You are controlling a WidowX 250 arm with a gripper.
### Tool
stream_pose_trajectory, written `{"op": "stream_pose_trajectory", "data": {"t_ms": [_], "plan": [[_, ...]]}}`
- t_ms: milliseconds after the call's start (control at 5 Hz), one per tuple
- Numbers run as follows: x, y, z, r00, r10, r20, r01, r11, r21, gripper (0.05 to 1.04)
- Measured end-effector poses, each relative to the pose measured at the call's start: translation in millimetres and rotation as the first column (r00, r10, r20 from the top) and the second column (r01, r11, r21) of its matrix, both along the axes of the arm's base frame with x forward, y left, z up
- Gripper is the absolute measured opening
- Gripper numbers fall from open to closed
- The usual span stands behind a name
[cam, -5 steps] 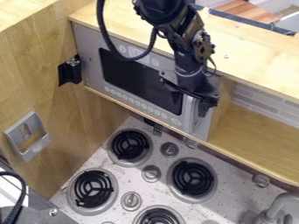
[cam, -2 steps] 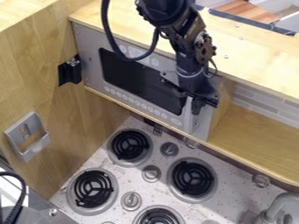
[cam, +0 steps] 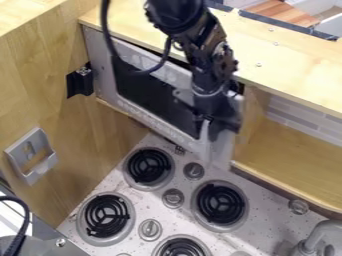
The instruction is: Open microwave
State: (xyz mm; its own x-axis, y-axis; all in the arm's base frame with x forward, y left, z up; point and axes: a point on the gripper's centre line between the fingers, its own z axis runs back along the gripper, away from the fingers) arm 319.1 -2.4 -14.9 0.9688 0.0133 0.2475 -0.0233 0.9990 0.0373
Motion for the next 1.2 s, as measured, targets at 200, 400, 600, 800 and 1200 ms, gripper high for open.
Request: {"op": "stream_pose_trajectory", "data": {"t_ms": [200,400,600,800,1200], "plan": [[-25.0,7.5,-0.6,0.999,0.021,-0.042,-0.022,1.000,-0.017,0.369],[-45.5,13.6,-0.3,0.996,0.044,-0.073,-0.045,0.999,-0.018,0.368],[-63.5,19.4,-0.5,0.993,0.077,-0.093,-0.080,0.997,-0.021,0.435],[-68.5,25.0,-1.8,0.983,0.154,-0.097,-0.159,0.986,-0.047,0.749],[-64.5,23.9,1.2,0.984,0.146,-0.101,-0.152,0.987,-0.053,0.998]]}}
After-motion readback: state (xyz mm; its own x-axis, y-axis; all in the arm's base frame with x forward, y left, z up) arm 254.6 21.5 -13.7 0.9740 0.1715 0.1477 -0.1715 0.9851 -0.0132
